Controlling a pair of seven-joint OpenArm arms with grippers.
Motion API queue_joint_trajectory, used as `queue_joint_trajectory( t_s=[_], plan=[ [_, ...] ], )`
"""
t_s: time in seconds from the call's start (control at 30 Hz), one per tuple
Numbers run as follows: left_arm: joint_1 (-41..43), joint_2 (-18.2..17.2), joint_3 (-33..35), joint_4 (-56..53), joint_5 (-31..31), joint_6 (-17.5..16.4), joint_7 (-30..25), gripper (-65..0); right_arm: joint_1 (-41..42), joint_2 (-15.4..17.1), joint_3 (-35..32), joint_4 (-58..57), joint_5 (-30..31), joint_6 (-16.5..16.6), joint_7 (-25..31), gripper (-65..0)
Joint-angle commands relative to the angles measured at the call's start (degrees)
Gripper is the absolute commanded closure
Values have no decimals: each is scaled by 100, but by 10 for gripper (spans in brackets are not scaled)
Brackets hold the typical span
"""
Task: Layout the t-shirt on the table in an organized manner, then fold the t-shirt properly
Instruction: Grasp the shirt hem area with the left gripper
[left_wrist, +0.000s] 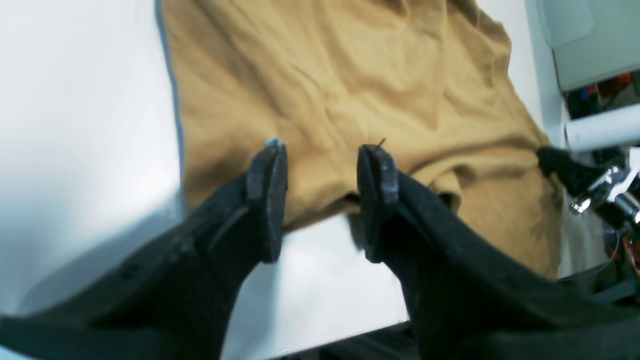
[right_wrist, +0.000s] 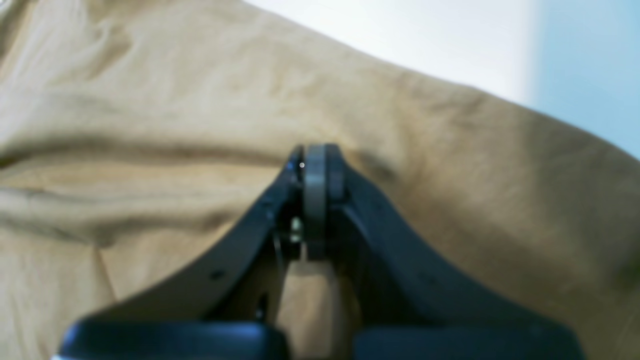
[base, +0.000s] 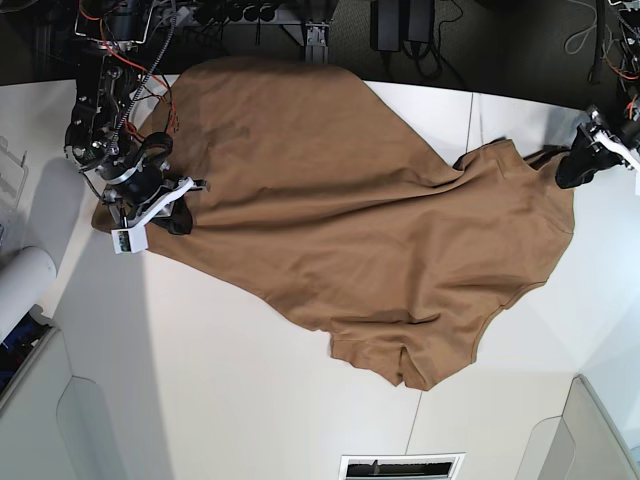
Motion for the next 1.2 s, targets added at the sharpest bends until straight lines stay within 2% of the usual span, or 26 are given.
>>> queue_joint_trajectory(
  t_s=[0.0,0.2,0.27,0.33,0.4,0.53,0.57,0.63,0.7,0.9,0.97,1.17],
  plan=[
    [-125,-118,-101,87,-166,-49,-101,-262,74,46,15,79,109,0,28,0],
    [-804,-118,-83,258,-138,-49,-103,-260,74,46,15,79,372,0,33,0],
    [-1073,-118,214,258,81,-49,-155,-249,74,46,17,81,494,2,33,0],
    [-1316,-116,715,258,448,-49,-317,-210,74,46,17,85,636,2,33,0],
    [-1554,-116,1327,258,1043,-49,-706,-155,74,46,17,107,748,2,33,0],
    [-2072,-37,2498,256,2697,-49,-1875,-78,72,46,17,205,761,2,26,0],
    [-2201,4,2743,247,3163,74,-2135,-63,72,46,17,232,761,4,26,0],
    [-2465,103,3198,127,3980,623,-2474,-51,74,46,17,286,761,7,24,0],
    [-2778,201,3554,-240,4496,935,-2468,-34,74,46,17,332,758,9,20,0],
    [-3670,474,4089,-1834,4671,953,-2662,-20,72,50,105,352,739,98,-136,0],
    [-3978,688,4107,-2328,4782,953,-2662,0,72,48,227,352,743,109,-186,0],
    [-4857,1390,4107,-3845,5167,951,-2680,0,72,46,463,354,935,107,-197,0]
  ],
)
